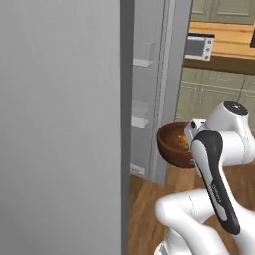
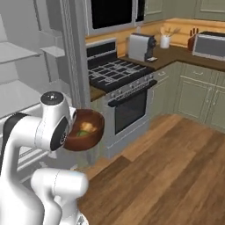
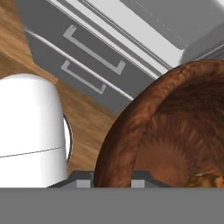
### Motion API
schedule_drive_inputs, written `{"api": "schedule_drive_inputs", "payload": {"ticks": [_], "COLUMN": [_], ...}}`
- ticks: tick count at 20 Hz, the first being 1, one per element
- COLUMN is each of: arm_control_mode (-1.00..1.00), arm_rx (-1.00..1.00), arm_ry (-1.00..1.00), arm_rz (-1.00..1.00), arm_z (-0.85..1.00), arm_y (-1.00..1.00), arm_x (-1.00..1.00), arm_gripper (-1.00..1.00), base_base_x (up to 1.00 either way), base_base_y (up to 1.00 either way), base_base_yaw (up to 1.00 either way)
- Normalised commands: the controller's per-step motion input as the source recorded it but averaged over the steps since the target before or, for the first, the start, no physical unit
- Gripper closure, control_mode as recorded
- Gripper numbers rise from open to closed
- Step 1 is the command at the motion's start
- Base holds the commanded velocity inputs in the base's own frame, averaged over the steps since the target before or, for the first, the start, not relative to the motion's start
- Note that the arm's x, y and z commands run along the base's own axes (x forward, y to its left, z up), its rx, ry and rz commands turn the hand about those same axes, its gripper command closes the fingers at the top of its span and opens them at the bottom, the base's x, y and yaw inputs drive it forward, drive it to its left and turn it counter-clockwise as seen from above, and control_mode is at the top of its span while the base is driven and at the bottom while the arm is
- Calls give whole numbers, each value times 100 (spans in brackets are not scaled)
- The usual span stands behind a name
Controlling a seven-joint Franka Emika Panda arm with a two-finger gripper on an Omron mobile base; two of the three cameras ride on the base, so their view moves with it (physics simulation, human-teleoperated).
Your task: Pick the chicken drumstick and lime from their plates and place them in the bowl. Then put the bowl in the fridge.
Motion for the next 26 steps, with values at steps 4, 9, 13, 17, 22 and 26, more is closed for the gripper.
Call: {"api": "schedule_drive_inputs", "payload": {"ticks": [4,9,13,17,22,26], "arm_control_mode": [100,100,100,100,100,100], "arm_rx": [0,0,0,0,0,0], "arm_ry": [0,0,0,0,0,0], "arm_rz": [0,0,0,0,0,0], "arm_z": [0,0,0,0,0,0], "arm_y": [0,0,0,0,0,0], "arm_x": [0,0,0,0,0,0], "arm_gripper": [100,100,100,100,100,100], "base_base_x": [-14,3,19,17,1,25], "base_base_y": [-10,-57,-43,-34,-22,-53], "base_base_yaw": [92,73,74,58,48,35]}}
